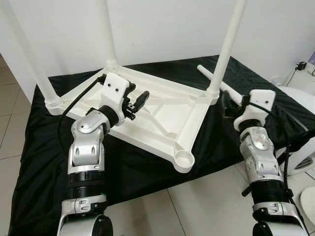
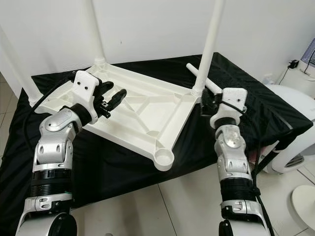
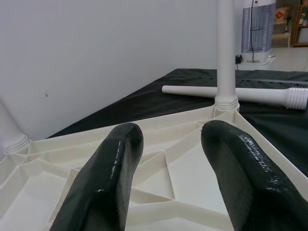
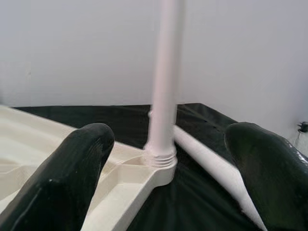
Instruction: Building children table
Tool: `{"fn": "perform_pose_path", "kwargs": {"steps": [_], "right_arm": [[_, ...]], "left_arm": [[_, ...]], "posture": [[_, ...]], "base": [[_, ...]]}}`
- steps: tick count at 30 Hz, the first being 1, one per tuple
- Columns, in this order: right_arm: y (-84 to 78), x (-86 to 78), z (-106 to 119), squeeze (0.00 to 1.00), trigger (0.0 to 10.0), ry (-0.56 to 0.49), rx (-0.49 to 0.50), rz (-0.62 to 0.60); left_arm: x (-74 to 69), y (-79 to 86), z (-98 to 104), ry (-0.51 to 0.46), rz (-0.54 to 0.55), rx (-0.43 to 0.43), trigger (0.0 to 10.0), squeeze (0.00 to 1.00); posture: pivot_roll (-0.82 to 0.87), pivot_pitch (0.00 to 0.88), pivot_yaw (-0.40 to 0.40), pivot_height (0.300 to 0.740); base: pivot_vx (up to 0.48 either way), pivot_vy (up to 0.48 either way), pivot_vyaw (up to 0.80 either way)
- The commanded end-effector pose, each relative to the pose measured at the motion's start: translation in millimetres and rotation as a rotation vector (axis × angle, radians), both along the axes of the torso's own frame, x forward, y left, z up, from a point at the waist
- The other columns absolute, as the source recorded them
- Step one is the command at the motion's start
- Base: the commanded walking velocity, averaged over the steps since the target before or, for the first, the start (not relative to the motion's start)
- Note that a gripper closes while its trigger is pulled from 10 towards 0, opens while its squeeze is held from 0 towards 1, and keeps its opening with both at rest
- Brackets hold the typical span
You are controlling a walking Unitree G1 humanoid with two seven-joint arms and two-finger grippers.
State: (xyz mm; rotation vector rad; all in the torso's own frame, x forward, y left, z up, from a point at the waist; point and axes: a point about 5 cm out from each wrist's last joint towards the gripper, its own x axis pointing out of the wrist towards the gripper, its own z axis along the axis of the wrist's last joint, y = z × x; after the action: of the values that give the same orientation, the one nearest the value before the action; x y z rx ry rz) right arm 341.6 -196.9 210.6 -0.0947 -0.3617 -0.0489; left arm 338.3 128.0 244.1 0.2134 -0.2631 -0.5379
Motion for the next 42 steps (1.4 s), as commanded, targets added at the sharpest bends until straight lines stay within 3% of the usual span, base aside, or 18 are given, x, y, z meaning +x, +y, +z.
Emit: {"fn": "perform_pose_path", "kwargs": {"steps": [1, 6, 14, 16, 22, 42], "right_arm": [[5.3, -3.3, 0, 0.00, 10.0, -0.014, -0.022, 0.020], [16.4, -18.6, -17, 0.00, 10.0, 0.007, -0.022, 0.049], [12.0, -26.2, -30, 0.00, 10.0, 0.033, -0.017, 0.035], [20.0, -32.1, -39, 0.00, 10.0, 0.038, -0.017, 0.048], [42.5, -42.9, -60, 0.00, 10.0, 0.057, -0.029, 0.124], [38.1, -42.9, -59, 0.00, 10.0, 0.043, -0.009, 0.068]], "left_arm": [[4.9, 17.6, -1, -0.043, 0.361, -0.135, 10.0, 0.00], [-3.1, 17.8, -20, -0.043, 0.373, -0.146, 10.0, 0.00], [-7.7, 20.4, -33, -0.041, 0.372, -0.105, 10.0, 0.00], [-14.8, 20.4, -45, -0.096, 0.388, -0.108, 10.0, 0.00], [-19.2, 15.2, -76, 0.001, 0.374, -0.195, 10.0, 0.00], [-25.7, 13.8, -70, -0.037, 0.381, -0.168, 10.0, 0.00]], "posture": [[-0.10, 0.000, 0.034, 0.740], [-0.12, 0.000, 0.051, 0.740], [-0.11, 0.002, 0.068, 0.740], [-0.10, 0.003, 0.080, 0.740], [-0.11, 0.000, 0.095, 0.740], [-0.10, 0.015, 0.086, 0.740]], "base": [[0.000, 0.000, 0.00], [0.000, 0.000, 0.00], [0.000, 0.000, 0.00], [0.000, 0.000, 0.00], [0.000, 0.000, 0.00], [0.000, -0.056, 0.00]]}}
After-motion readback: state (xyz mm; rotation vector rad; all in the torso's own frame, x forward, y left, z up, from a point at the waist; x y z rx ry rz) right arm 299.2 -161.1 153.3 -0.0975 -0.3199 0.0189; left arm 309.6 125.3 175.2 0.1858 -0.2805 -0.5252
